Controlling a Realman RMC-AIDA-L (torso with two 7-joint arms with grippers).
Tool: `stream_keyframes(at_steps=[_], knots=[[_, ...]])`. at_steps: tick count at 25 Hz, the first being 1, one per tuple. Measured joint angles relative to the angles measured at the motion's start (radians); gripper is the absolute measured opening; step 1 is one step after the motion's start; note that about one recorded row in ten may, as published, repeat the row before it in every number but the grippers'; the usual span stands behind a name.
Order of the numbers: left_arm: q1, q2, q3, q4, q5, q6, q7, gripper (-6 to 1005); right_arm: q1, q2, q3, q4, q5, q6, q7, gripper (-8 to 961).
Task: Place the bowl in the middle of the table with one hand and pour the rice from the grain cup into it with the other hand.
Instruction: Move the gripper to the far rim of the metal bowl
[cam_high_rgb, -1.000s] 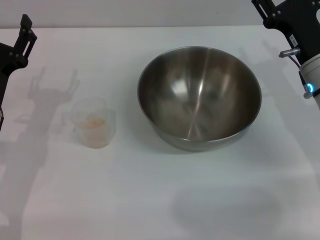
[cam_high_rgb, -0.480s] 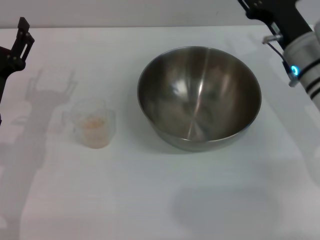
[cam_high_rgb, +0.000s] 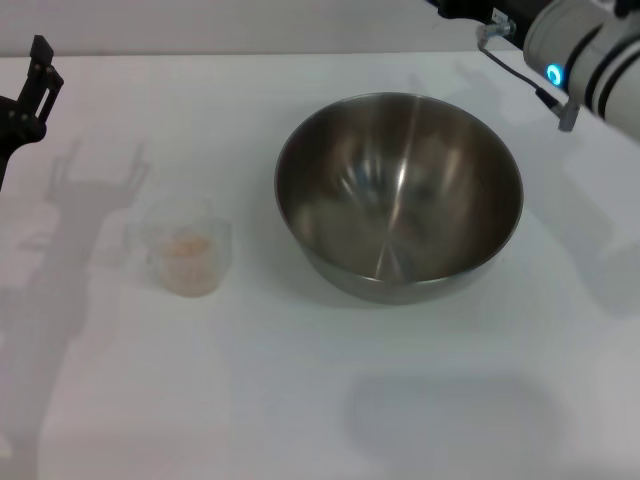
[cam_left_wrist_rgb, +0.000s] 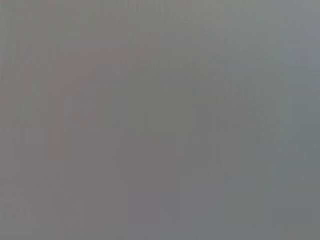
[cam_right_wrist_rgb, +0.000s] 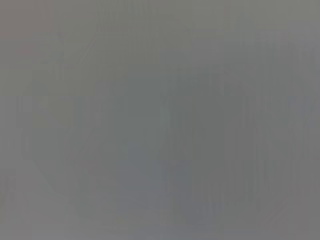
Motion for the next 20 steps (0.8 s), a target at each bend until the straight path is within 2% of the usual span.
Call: stream_keyframes(at_steps=[1, 2, 3, 4, 5, 6, 7, 8, 9, 10, 11, 12, 15, 20], knots=[[0.000, 0.001, -0.003, 0.000, 0.000, 0.000, 0.000, 841, 0.004, 0.000, 0.040, -0.107, 0.002, 0.212, -0.016, 718], [0.000, 0.001, -0.003, 0.000, 0.000, 0.000, 0.000, 841, 0.004, 0.000, 0.040, -0.107, 0.002, 0.212, -0.016, 718], [0.000, 0.001, -0.006, 0.001, 0.000, 0.000, 0.000, 841, 0.020, 0.002, 0.087, -0.200, 0.014, 0.398, -0.056, 718], [0.000, 0.001, -0.010, 0.001, 0.000, 0.000, 0.000, 841, 0.020, 0.002, 0.087, -0.200, 0.014, 0.398, -0.056, 719], [0.000, 0.001, -0.014, 0.001, 0.000, 0.000, 0.000, 841, 0.031, 0.006, 0.118, -0.243, 0.024, 0.499, -0.086, 719], [0.000, 0.002, -0.016, 0.002, 0.000, 0.000, 0.000, 841, 0.059, 0.016, 0.190, -0.314, 0.051, 0.695, -0.150, 719], [0.000, 0.002, -0.016, 0.002, 0.000, 0.000, 0.000, 841, 0.059, 0.016, 0.190, -0.314, 0.051, 0.695, -0.150, 716], [-0.001, 0.003, -0.019, 0.003, 0.000, 0.000, 0.000, 841, 0.102, 0.025, 0.280, -0.361, 0.087, 0.892, -0.223, 712], [-0.001, 0.003, -0.019, 0.003, 0.000, 0.000, 0.000, 841, 0.102, 0.025, 0.280, -0.361, 0.087, 0.892, -0.223, 709], [-0.001, 0.003, -0.025, 0.003, 0.000, 0.000, 0.000, 841, 0.130, 0.027, 0.331, -0.371, 0.110, 0.993, -0.258, 705], [-0.001, 0.003, -0.028, 0.003, 0.000, 0.000, 0.000, 841, 0.191, 0.028, 0.426, -0.370, 0.140, 1.172, -0.314, 702], [-0.001, 0.003, -0.028, 0.003, 0.000, 0.000, 0.000, 840, 0.191, 0.028, 0.426, -0.370, 0.140, 1.172, -0.314, 699], [0.000, 0.004, -0.043, 0.003, 0.000, 0.000, 0.000, 840, 0.254, 0.024, 0.502, -0.338, 0.141, 1.316, -0.363, 688], [-0.004, 0.005, -0.044, 0.004, 0.000, 0.000, 0.000, 840, 0.337, -0.002, 0.559, -0.191, 0.124, 1.422, -0.436, 671]])
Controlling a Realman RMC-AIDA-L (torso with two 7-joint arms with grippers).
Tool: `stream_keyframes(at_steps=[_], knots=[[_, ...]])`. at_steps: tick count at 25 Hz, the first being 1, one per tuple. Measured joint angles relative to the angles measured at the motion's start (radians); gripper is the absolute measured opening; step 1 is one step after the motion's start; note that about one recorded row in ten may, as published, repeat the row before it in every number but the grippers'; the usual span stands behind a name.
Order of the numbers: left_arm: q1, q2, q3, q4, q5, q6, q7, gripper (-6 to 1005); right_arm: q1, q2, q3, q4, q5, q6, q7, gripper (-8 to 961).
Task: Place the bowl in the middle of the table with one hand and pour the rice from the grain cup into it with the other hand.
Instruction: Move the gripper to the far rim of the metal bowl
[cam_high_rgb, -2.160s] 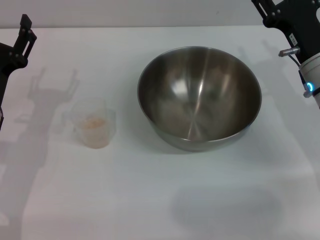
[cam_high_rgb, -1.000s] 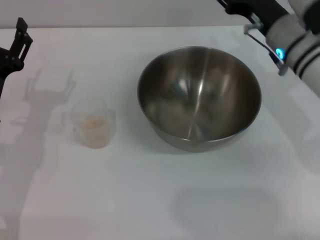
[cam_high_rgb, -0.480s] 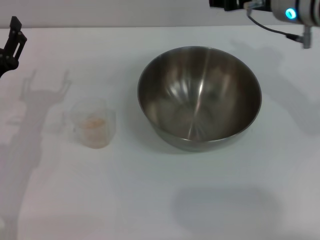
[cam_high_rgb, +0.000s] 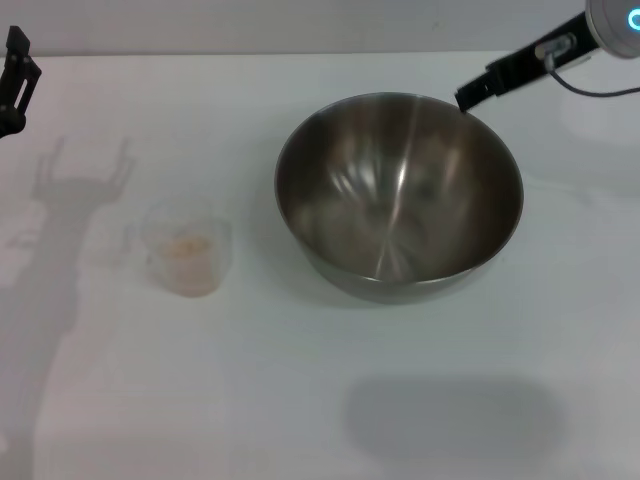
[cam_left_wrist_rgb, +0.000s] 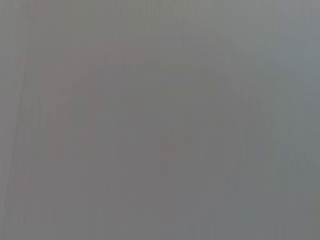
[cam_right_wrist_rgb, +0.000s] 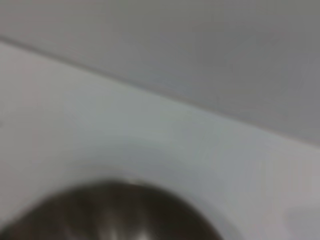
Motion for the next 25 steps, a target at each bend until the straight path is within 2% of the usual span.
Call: stream_keyframes(at_steps=[1, 6, 10, 20, 25], knots=[[-0.002, 0.000, 0.000, 0.000, 0.000, 0.000, 0.001, 840, 0.021, -0.007, 0.013, 0.059, -0.018, 0.006, -0.016, 668], [-0.005, 0.000, 0.000, 0.001, 0.000, 0.000, 0.005, 840, 0.052, -0.011, 0.045, 0.165, -0.025, 0.003, -0.057, 651], [-0.006, 0.000, 0.000, 0.001, 0.000, 0.000, 0.005, 840, 0.058, -0.010, 0.045, 0.208, -0.026, -0.011, -0.070, 637], [-0.005, -0.001, 0.000, 0.000, 0.000, 0.000, 0.000, 840, 0.066, 0.005, 0.043, 0.344, -0.022, -0.102, -0.113, 603], [0.000, -0.002, 0.000, -0.004, 0.000, 0.000, 0.000, 839, 0.052, 0.024, 0.050, 0.346, -0.016, -0.126, -0.136, 586]])
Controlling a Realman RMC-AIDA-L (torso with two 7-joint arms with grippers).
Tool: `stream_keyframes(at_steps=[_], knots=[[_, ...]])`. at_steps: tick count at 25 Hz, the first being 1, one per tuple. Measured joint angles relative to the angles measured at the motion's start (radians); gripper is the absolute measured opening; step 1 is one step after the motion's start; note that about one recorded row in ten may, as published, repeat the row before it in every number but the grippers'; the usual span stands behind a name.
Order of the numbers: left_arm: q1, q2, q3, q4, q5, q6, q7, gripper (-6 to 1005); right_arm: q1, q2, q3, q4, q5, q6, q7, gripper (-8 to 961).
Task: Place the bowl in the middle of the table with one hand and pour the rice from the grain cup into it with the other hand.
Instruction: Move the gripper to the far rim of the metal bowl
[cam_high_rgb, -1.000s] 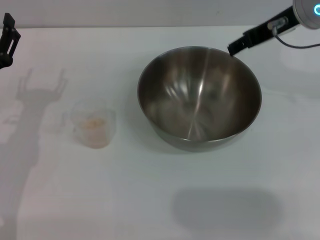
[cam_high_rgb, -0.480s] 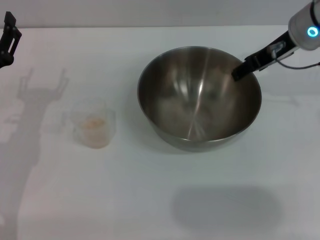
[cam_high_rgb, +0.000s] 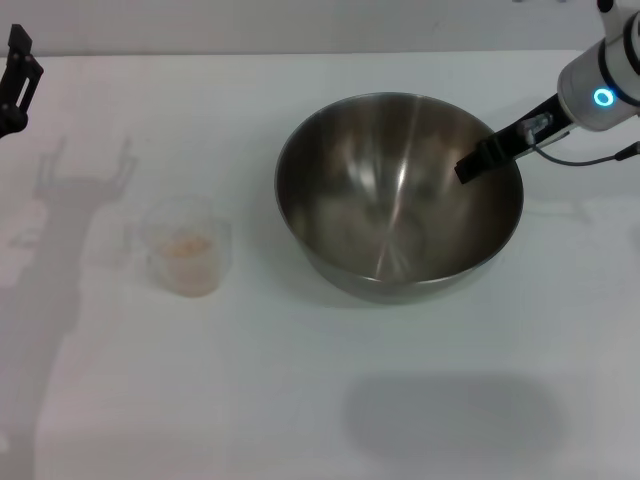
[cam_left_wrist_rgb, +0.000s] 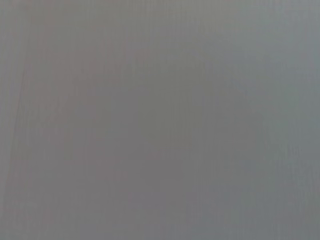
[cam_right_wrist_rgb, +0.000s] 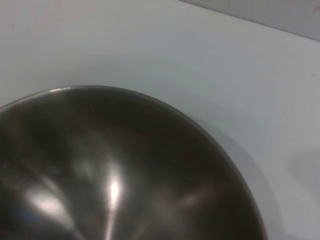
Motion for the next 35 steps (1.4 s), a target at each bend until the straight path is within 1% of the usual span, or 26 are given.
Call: stream_keyframes(at_steps=[7, 10, 15, 21, 26, 29, 35], knots=[[0.004, -0.001, 0.002, 0.001, 0.000, 0.004, -0.001, 839, -0.008, 0.010, 0.001, -0.009, 0.014, -0.002, -0.033, 562], [0.004, -0.002, 0.003, 0.002, 0.000, 0.004, -0.002, 839, -0.013, 0.011, 0.003, -0.023, 0.027, 0.002, -0.041, 318], [0.004, -0.002, 0.002, 0.002, 0.000, 0.005, -0.003, 839, -0.015, 0.011, 0.003, -0.029, 0.029, -0.002, -0.048, 121], [0.007, -0.001, 0.000, -0.001, 0.000, 0.006, -0.003, 839, -0.036, 0.013, 0.010, -0.109, 0.031, 0.004, -0.047, 11], [0.008, -0.001, 0.003, -0.005, 0.000, 0.006, -0.003, 839, -0.063, 0.013, 0.050, -0.182, 0.078, 0.007, -0.050, 12], [0.008, -0.001, 0.004, -0.005, 0.000, 0.006, -0.003, 838, -0.069, 0.012, 0.063, -0.189, 0.124, 0.007, -0.069, 13], [0.009, -0.001, 0.008, -0.006, 0.000, 0.007, -0.003, 838, -0.076, 0.013, 0.056, -0.176, 0.194, 0.006, -0.098, 14]])
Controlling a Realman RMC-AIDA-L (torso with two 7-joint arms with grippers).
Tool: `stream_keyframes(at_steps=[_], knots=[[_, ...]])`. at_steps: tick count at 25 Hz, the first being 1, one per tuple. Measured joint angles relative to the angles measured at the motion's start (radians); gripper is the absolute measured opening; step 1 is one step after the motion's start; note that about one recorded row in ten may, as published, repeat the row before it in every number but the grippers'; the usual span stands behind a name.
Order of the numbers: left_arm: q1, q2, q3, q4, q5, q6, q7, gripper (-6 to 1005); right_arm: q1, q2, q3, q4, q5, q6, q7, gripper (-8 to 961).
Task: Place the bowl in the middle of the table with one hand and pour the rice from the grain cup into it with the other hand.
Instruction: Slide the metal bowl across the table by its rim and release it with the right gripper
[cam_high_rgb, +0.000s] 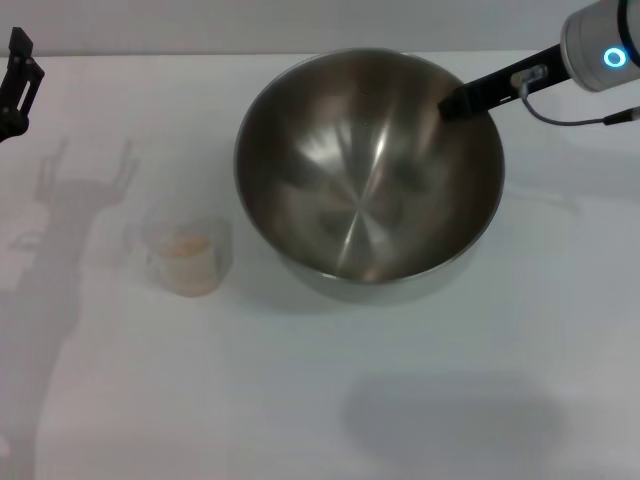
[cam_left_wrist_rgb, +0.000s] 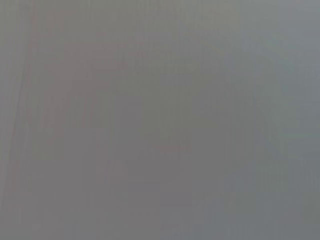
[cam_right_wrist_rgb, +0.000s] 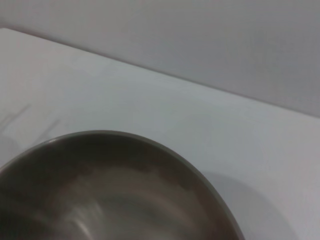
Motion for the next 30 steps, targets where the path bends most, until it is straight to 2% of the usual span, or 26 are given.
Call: stream_keyframes(at_steps=[6, 15, 30], knots=[[0.000, 0.000, 0.002, 0.000, 0.000, 0.001, 0.000, 838, 0.004, 0.000, -0.002, 0.075, 0.062, -0.013, -0.033, 15], [0.005, 0.000, 0.002, -0.002, 0.006, 0.002, 0.000, 838, 0.015, 0.001, -0.005, 0.179, 0.069, -0.046, -0.045, 17], [0.007, -0.002, 0.003, -0.002, 0.006, 0.004, 0.000, 837, 0.030, 0.004, -0.033, 0.233, 0.083, -0.075, -0.046, 20]])
